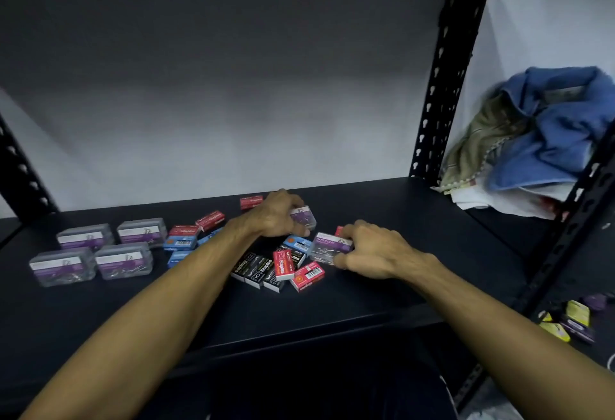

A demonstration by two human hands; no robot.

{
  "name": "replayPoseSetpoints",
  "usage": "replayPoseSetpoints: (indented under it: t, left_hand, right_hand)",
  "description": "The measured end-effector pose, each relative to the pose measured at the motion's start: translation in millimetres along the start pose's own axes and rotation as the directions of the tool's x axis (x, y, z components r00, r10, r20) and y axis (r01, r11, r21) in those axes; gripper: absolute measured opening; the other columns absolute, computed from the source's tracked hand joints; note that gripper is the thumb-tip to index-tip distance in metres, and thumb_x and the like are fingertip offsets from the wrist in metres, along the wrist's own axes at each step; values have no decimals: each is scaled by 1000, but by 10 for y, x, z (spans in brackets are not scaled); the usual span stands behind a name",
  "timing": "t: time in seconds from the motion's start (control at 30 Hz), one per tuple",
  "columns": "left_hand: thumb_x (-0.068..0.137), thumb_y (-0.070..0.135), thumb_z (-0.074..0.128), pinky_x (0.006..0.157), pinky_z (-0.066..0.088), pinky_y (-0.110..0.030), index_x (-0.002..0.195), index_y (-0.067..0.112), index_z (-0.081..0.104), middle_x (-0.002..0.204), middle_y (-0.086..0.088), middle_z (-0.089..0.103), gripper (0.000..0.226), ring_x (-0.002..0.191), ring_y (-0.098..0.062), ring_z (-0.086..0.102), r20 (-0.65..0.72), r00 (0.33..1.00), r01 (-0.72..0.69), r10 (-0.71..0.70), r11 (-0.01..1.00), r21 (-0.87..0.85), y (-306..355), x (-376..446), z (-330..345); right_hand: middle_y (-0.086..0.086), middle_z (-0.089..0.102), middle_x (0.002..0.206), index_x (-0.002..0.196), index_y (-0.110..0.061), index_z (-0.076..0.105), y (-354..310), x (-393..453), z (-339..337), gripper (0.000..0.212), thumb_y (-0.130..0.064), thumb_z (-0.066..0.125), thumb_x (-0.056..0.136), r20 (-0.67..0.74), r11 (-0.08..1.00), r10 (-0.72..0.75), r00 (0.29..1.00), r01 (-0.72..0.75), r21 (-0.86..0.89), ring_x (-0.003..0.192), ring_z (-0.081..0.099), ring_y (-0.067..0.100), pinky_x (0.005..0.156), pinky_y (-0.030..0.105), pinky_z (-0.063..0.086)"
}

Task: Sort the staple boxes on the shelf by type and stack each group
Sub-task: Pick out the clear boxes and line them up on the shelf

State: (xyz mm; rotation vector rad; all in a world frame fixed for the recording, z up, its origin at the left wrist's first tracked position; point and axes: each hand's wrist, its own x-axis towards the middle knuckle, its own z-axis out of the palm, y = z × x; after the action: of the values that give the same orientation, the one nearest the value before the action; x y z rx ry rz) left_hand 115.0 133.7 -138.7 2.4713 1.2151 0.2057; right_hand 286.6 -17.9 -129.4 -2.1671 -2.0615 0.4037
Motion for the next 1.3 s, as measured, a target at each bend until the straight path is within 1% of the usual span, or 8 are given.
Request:
replayPoseSetpoints:
  t: [0.2, 0.33, 0.6, 0.67, 0.73, 0.87, 1.13, 1.3]
  left_hand:
    - [73, 21, 84, 79, 47, -25, 124, 21, 48, 115, -1, 45, 62, 100, -16, 55, -3, 999, -35, 35, 998, -53, -29, -63, -42]
    - [73, 18, 85, 67, 47, -23, 116, 23, 45, 106, 1, 58, 59, 89, -15, 61, 17, 998, -60, 62, 990, -125, -52, -92, -53]
    - [71, 25, 86, 82, 57, -36, 110, 32, 50, 110, 5, 60, 54, 98, -15, 63, -22, 997, -72, 69, 973, -221, -131, -145, -19]
    - [71, 24, 86, 83, 58, -37, 110, 33, 51, 112, 6, 60, 53, 98, -14, 64, -29, 997, -73, 68, 967, -243, -138, -161, -7]
    - [72, 22, 85, 82, 59, -38, 110, 33, 52, 112, 5, 61, 51, 98, -15, 64, -35, 997, -77, 71, 962, -264, -143, -173, -4]
    - [76, 10, 81, 84, 58, -40, 110, 28, 56, 104, 0, 65, 46, 94, -18, 67, -32, 997, -76, 69, 938, -338, -155, -181, -31]
    - [81, 4, 76, 77, 55, -28, 115, 26, 57, 106, -1, 64, 45, 86, -13, 65, 4, 1000, -21, 24, 934, -357, -250, -347, -139]
    - [80, 0, 75, 75, 53, -22, 114, 26, 59, 110, 0, 64, 46, 99, -15, 64, -34, 999, -5, -8, 930, -367, -343, -564, -275]
  right_hand:
    - [-7, 57, 107, 110, -26, 54, 2, 83, -6, 44, -46, 70, 74, -37, 993, 32, 999, -27, 114, 88, 59, 12, 78, 36, 53]
    - [-8, 59, 100, 107, -28, 47, 50, 114, 7, 47, -39, 76, 72, -74, 984, 17, 997, -4, 177, 84, 60, 11, 70, 34, 52]
    - [-7, 64, 95, 101, -27, 45, 156, 121, 45, 46, -30, 82, 75, -170, 951, -4, 985, 56, 303, 79, 62, 9, 61, 27, 48]
    - [-6, 63, 94, 101, -26, 45, 172, 118, 50, 42, -27, 80, 77, -212, 949, -9, 977, 75, 306, 79, 62, 10, 64, 31, 52]
    - [-6, 62, 95, 106, -26, 47, 184, 119, 59, 42, -26, 79, 79, -228, 948, -18, 974, 89, 307, 81, 62, 11, 70, 34, 55]
    - [-5, 65, 105, 120, -23, 53, 198, 134, 83, 44, -23, 76, 83, -219, 941, -28, 975, 99, 323, 88, 62, 8, 71, 21, 49]
    - [-7, 67, 104, 116, -24, 58, 176, 141, 67, 35, -18, 75, 85, -182, 898, -5, 983, 84, 432, 87, 62, 3, 69, 16, 46]
    - [-7, 66, 109, 119, -26, 56, 88, 185, 54, 38, -19, 75, 86, -171, 896, -24, 985, 97, 433, 89, 61, 3, 69, 15, 45]
